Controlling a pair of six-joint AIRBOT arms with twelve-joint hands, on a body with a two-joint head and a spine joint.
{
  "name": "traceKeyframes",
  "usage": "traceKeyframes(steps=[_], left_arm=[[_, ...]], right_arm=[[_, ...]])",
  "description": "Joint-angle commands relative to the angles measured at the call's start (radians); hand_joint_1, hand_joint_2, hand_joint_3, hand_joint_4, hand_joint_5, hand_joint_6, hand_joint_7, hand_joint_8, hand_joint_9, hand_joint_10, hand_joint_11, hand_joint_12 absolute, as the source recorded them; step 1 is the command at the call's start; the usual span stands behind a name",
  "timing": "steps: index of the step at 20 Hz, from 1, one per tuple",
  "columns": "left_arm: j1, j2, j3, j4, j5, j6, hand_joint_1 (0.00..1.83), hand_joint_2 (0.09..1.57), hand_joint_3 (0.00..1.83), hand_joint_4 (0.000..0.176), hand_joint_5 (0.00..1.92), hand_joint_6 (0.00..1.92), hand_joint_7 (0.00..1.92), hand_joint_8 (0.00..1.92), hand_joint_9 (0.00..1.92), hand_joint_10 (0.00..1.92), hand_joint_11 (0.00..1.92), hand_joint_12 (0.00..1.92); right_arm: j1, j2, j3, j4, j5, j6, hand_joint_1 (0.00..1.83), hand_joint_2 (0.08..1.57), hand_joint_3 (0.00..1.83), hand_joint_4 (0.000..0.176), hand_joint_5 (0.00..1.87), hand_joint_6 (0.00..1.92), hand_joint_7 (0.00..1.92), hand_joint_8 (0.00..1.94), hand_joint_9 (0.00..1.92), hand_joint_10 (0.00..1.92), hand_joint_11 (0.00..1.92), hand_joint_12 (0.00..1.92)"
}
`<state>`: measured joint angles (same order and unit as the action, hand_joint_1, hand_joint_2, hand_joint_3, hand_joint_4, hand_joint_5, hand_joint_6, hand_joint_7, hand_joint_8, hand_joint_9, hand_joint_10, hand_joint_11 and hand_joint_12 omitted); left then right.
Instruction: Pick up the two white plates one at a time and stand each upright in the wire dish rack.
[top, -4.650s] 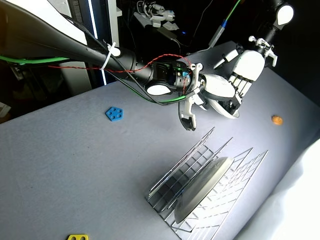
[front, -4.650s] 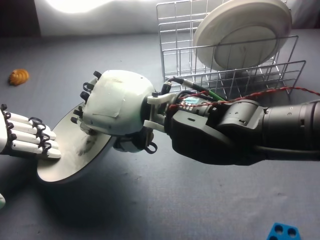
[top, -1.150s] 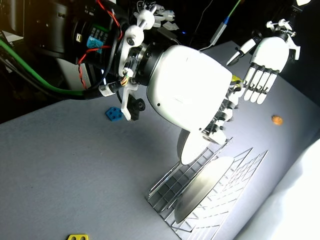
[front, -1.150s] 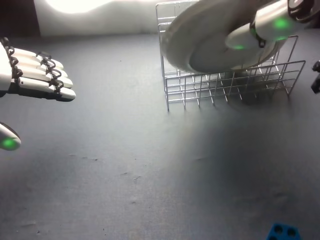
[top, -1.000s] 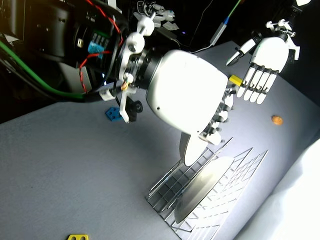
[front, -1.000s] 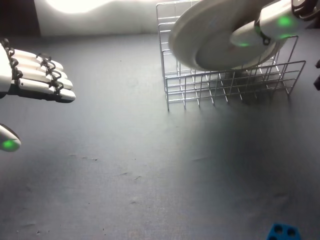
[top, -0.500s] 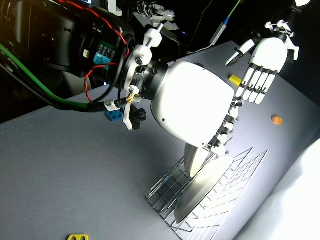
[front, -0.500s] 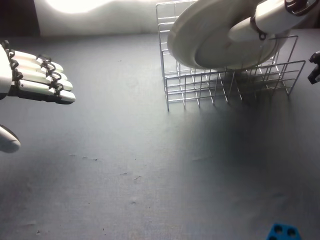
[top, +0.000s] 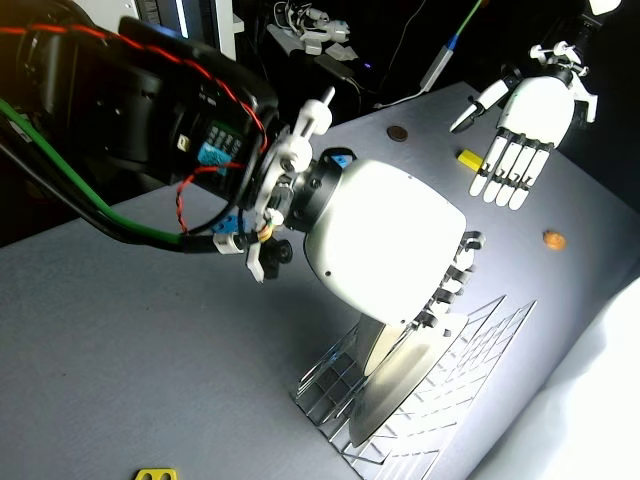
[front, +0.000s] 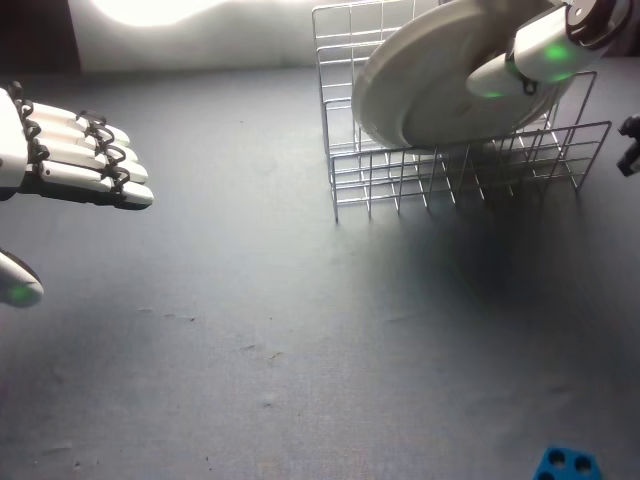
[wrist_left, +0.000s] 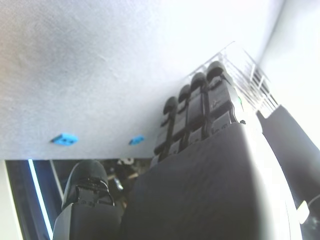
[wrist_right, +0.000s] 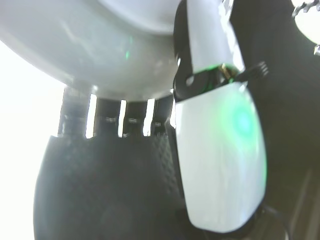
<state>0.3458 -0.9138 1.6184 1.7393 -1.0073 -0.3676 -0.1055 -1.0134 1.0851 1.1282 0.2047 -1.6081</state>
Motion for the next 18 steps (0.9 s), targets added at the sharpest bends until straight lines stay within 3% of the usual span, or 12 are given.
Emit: traceKeyframes(steps=[1,2,3,7,9,10,11,12,14,15,16,18], left_arm=[[-0.004,0.003,0.004,-0.067,-0.011,0.002,0.0,1.15,0.0,0.0,0.0,0.0,0.0,0.0,0.0,0.0,0.0,0.0],[-0.001,0.003,0.004,-0.067,-0.011,0.002,0.0,1.15,0.0,0.0,0.0,0.0,0.0,0.0,0.0,0.0,0.0,0.0],[0.001,0.003,0.004,-0.067,-0.011,0.002,0.0,1.15,0.0,0.0,0.0,0.0,0.0,0.0,0.0,0.0,0.0,0.0],[0.004,0.003,0.003,-0.067,-0.011,0.002,0.0,1.15,0.0,0.0,0.0,0.0,0.0,0.0,0.0,0.0,0.0,0.0],[0.005,0.003,0.0,-0.067,-0.011,0.002,0.0,1.15,0.0,0.0,0.0,0.0,0.0,0.0,0.0,0.0,0.0,0.0],[0.005,0.003,-0.001,-0.067,-0.011,0.002,0.0,1.15,0.0,0.0,0.0,0.0,0.0,0.0,0.0,0.0,0.0,0.0],[0.005,0.003,0.0,-0.067,-0.011,0.002,0.0,1.15,0.0,0.0,0.0,0.0,0.0,0.0,0.0,0.0,0.0,0.0],[0.006,0.003,0.0,-0.067,-0.011,0.002,0.0,1.14,0.0,0.0,0.0,0.0,0.0,0.0,0.0,0.0,0.0,0.0],[0.007,0.003,0.001,-0.067,-0.011,0.002,0.0,1.15,0.0,0.0,0.0,0.0,0.0,0.0,0.0,0.0,0.0,0.0],[0.009,0.003,0.001,-0.067,-0.011,0.002,0.0,1.15,0.0,0.0,0.0,0.0,0.0,0.0,0.0,0.0,0.0,0.0],[0.01,0.003,0.001,-0.067,-0.011,0.002,0.0,1.15,0.0,0.0,0.0,0.0,0.0,0.0,0.0,0.0,0.0,0.0],[0.012,0.003,0.002,-0.067,-0.011,0.002,0.0,1.14,0.0,0.0,0.0,0.0,0.0,0.0,0.0,0.0,0.0,0.0]], right_arm=[[0.006,0.002,0.006,-0.015,0.066,0.011,1.22,1.14,0.0,0.0,0.95,1.11,0.94,0.99,1.01,0.32,0.67,0.87],[0.0,-0.001,0.011,-0.015,0.066,0.011,1.22,1.14,0.0,0.0,0.96,1.1,0.94,0.98,1.1,0.08,0.69,0.82],[-0.005,-0.003,0.014,-0.015,0.066,0.011,1.21,1.15,0.0,0.0,0.94,1.13,0.91,1.02,1.1,0.03,0.65,0.82],[-0.017,-0.01,0.023,-0.016,0.073,0.01,1.2,1.16,0.0,0.0,0.91,1.18,0.9,1.04,1.08,0.01,0.6,0.82],[-0.022,-0.014,0.029,-0.016,0.075,0.01,1.2,1.16,0.0,0.017,0.91,1.16,0.89,1.07,1.05,0.0,0.52,0.92],[-0.026,-0.017,0.031,-0.016,0.076,0.01,1.14,1.17,0.0,0.0,0.87,1.15,0.87,0.54,0.99,0.0,0.45,0.96],[-0.03,-0.02,0.032,-0.017,0.077,0.01,1.14,1.17,0.0,0.0,0.87,1.15,0.87,0.54,0.99,0.0,0.45,0.96],[-0.035,-0.023,0.032,-0.017,0.079,0.01,1.1,1.19,0.0,0.0,0.83,1.2,0.94,0.11,0.92,0.0,0.38,1.01],[-0.043,-0.029,0.032,-0.019,0.081,0.01,1.08,1.19,0.0,0.0,0.83,1.2,0.95,0.08,0.92,0.0,0.36,1.02],[-0.047,-0.033,0.033,-0.023,0.083,0.01,1.03,1.14,0.0,0.0,0.74,0.61,0.94,0.03,0.89,0.01,0.34,1.03],[-0.048,-0.035,0.033,-0.024,0.083,0.01,1.02,1.13,0.0,0.0,0.8,0.29,0.93,0.01,0.88,0.01,0.34,1.01],[-0.049,-0.037,0.033,-0.026,0.083,0.01,1.01,1.13,0.0,0.0,0.86,0.07,0.91,0.0,0.86,0.0,0.33,0.99]])
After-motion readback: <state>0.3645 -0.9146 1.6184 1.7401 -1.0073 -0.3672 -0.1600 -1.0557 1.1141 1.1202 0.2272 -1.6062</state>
